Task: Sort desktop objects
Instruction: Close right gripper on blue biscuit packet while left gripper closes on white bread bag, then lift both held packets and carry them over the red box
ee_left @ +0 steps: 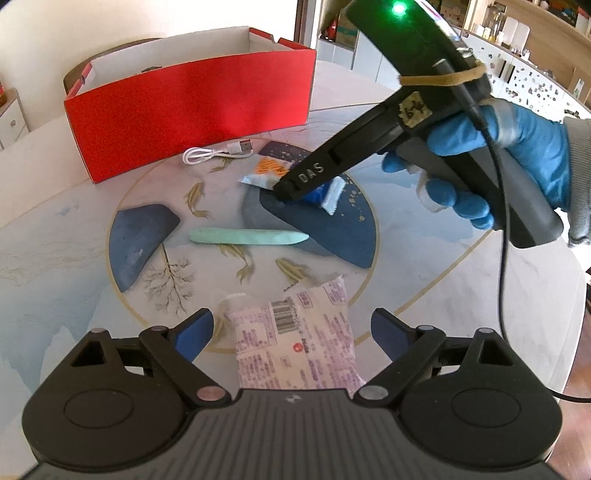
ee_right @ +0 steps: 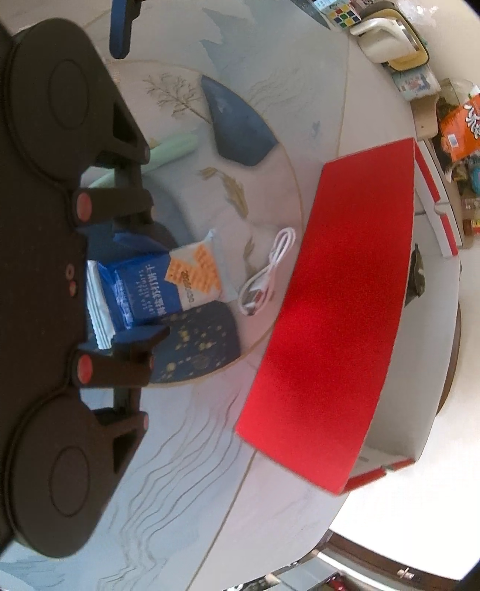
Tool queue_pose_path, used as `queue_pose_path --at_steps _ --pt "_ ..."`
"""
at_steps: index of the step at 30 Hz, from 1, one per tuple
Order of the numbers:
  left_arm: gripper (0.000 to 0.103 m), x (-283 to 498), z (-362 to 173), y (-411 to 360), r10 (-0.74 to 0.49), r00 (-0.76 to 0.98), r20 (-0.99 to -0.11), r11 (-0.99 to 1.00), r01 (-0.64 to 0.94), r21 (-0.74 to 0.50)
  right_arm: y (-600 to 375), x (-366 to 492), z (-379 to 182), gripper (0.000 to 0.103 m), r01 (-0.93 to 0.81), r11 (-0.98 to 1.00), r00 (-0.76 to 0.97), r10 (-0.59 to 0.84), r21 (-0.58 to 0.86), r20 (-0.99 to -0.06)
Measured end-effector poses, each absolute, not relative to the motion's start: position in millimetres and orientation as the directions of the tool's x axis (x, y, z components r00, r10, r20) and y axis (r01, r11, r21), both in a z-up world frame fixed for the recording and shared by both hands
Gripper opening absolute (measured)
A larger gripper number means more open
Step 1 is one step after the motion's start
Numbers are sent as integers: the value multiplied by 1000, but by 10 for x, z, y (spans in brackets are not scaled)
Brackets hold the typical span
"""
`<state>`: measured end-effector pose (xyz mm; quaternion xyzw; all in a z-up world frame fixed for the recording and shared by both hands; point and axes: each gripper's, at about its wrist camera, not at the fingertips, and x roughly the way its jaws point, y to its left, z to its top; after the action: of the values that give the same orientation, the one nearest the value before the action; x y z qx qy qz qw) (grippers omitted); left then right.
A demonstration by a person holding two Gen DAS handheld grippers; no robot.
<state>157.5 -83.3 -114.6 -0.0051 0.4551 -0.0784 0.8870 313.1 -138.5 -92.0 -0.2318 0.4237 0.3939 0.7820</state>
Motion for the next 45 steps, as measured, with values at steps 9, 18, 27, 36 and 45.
queue_pose_path --at_steps 9,18,27,36,45 --pt "87 1541 -1226 -886 -126 558 -820 991 104 -81 -1634 3036 -921 41 -772 635 356 397 -27 -846" --pt "57 1524 -1237 -887 -67 588 -806 997 66 -35 -1754 2933 -912 40 -745 667 373 384 -25 -845" --pt "55 1560 -1111 -847 -50 602 -797 998 53 -23 -1791 2805 -803 38 -729 685 379 392 -9 -838" --pt "55 1702 -831 -755 -41 629 -777 999 37 -23 -1821 2692 -545 37 -727 686 388 426 13 -817" --pt "54 1816 -612 -708 -39 657 -753 999 54 -5 -1799 2629 -257 37 -732 682 419 456 5 -785"
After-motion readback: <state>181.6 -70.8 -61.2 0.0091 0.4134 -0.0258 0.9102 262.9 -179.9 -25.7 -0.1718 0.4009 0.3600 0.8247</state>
